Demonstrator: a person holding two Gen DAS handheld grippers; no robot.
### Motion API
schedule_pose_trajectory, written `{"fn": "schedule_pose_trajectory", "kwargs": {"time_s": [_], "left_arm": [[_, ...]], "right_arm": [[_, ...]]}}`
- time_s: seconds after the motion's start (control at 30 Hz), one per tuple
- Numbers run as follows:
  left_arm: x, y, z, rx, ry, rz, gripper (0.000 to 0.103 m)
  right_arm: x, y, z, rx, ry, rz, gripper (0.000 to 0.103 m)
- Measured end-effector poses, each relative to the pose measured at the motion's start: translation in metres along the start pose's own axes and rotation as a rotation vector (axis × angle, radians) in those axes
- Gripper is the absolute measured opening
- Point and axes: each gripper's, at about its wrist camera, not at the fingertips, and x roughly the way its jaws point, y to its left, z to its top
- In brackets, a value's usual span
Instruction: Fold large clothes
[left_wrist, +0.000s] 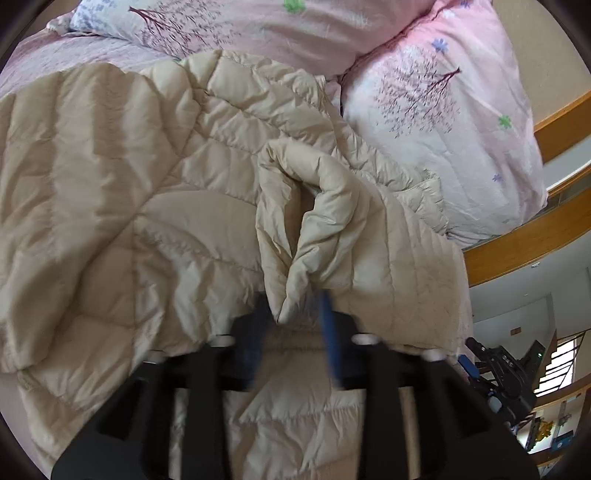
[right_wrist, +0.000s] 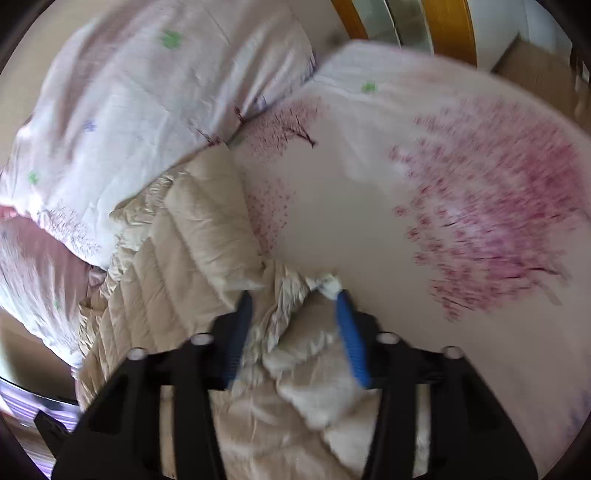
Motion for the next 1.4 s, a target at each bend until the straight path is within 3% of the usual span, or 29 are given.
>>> {"fn": "schedule_pose_trajectory", "kwargs": {"time_s": [0.07, 0.13, 0.23, 0.33, 0.4, 0.6, 0.67, 0.73, 0.77, 0.87, 1.0, 1.17, 1.4], "left_arm": [[-0.020, 0.005, -0.001, 0.009, -0.052, -0.003, 0.064], [-0.042, 0.010, -0.003, 0.020, -0.092, -0.002, 0.066], [-0.075, 0.017, -0.012, 0.039, -0.153, 0.002, 0.068], [-0.111, 0.025, -0.029, 0.082, -0.245, 0.046, 0.080], [-0.129, 0.032, -0.041, 0.100, -0.296, 0.093, 0.093], [-0.187, 0.078, -0.078, 0.090, -0.443, 0.216, 0.098], [-0.198, 0.101, -0.084, 0.033, -0.447, 0.228, 0.098], [-0.204, 0.126, -0.086, -0.040, -0.442, 0.222, 0.098], [-0.208, 0.137, -0.089, -0.075, -0.442, 0.220, 0.098], [-0.219, 0.172, -0.097, -0.176, -0.461, 0.226, 0.098], [-0.235, 0.207, -0.112, -0.297, -0.506, 0.225, 0.097], [-0.244, 0.259, -0.121, -0.542, -0.539, 0.143, 0.086], [-0.256, 0.293, -0.118, -0.724, -0.621, 0.097, 0.076]], "right_arm": [[-0.022, 0.013, -0.006, -0.054, -0.043, 0.009, 0.051], [-0.037, 0.042, -0.014, -0.161, -0.056, 0.072, 0.051], [-0.024, 0.101, -0.037, -0.354, 0.079, 0.221, 0.051], [-0.004, 0.160, -0.066, -0.528, 0.187, 0.312, 0.042], [0.009, 0.204, -0.088, -0.642, 0.205, 0.334, 0.039], [0.058, 0.279, -0.132, -0.741, 0.298, 0.343, 0.037], [0.081, 0.288, -0.147, -0.775, 0.355, 0.279, 0.040], [0.090, 0.288, -0.155, -0.799, 0.346, 0.237, 0.040], [0.086, 0.287, -0.154, -0.794, 0.340, 0.244, 0.041], [0.062, 0.273, -0.138, -0.695, 0.355, 0.315, 0.058], [0.020, 0.249, -0.113, -0.643, 0.290, 0.400, 0.069], [0.001, 0.227, -0.100, -0.608, 0.316, 0.438, 0.070], [-0.020, 0.211, -0.094, -0.610, 0.260, 0.474, 0.072]]}}
